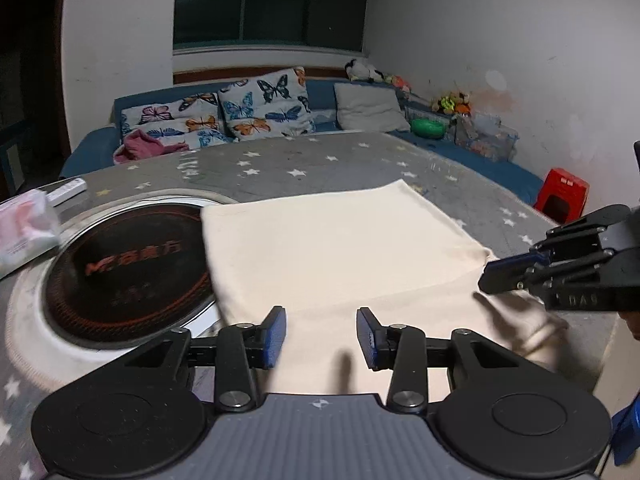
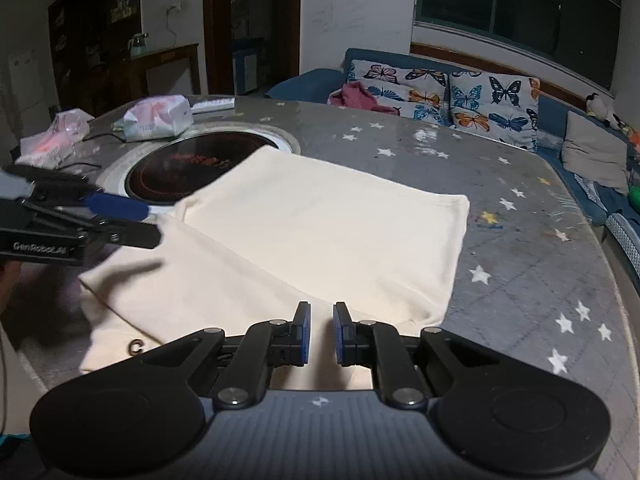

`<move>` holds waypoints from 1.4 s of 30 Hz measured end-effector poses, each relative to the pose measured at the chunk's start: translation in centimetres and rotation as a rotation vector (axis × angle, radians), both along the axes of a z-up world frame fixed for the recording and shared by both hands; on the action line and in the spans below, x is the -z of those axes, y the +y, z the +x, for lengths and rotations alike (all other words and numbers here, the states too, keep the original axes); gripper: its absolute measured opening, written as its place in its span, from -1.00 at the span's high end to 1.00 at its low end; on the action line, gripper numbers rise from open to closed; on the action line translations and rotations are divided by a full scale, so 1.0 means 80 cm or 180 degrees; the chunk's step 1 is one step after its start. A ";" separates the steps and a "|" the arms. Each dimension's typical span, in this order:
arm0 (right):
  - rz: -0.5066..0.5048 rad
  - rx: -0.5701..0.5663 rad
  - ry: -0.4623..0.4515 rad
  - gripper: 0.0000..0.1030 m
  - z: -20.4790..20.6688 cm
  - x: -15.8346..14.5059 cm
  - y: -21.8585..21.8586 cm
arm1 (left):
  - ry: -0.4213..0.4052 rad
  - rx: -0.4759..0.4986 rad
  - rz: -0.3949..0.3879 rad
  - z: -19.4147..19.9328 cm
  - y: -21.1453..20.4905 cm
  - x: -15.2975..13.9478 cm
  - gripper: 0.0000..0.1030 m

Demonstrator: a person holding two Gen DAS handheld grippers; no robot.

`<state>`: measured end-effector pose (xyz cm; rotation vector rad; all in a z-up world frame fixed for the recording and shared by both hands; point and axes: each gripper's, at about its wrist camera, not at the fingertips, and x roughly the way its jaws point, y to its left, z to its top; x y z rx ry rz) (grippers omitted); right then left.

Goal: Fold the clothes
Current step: 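Move both grippers to the side edge of the sweatshirt by the printed number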

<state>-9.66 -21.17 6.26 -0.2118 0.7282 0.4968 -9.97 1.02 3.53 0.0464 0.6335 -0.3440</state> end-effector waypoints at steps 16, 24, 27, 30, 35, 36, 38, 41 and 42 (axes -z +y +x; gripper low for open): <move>-0.0186 -0.0292 0.0078 0.77 0.001 0.028 0.015 | -0.0003 0.0152 0.0217 -0.012 0.000 0.006 0.21; -0.0213 -0.0481 0.0082 0.76 -0.023 0.020 0.018 | -0.0251 0.0768 0.0740 -0.099 -0.015 0.004 0.08; -0.0246 -0.0484 0.0099 0.74 -0.026 0.025 0.019 | -0.0398 0.0992 0.1008 -0.126 -0.028 0.012 0.00; -0.0217 -0.0505 0.0071 0.72 -0.033 0.018 0.017 | -0.0565 0.1176 0.1228 -0.141 -0.042 0.023 -0.01; -0.0296 -0.0548 0.0107 0.61 -0.043 0.015 0.018 | -0.0628 0.1268 0.1278 -0.139 -0.046 0.029 -0.01; -0.0317 -0.0551 0.0121 0.59 -0.044 0.016 0.017 | -0.0629 0.1279 0.1282 -0.140 -0.046 0.029 -0.04; -0.0332 -0.0539 0.0154 0.59 -0.046 0.020 0.016 | -0.0633 0.1302 0.1291 -0.142 -0.045 0.031 -0.04; -0.0334 -0.0539 0.0146 0.59 -0.047 0.022 0.015 | -0.0638 0.1336 0.1304 -0.145 -0.043 0.034 -0.05; -0.0326 -0.0539 0.0130 0.59 -0.048 0.020 0.015 | -0.0640 0.1347 0.1308 -0.146 -0.042 0.034 -0.05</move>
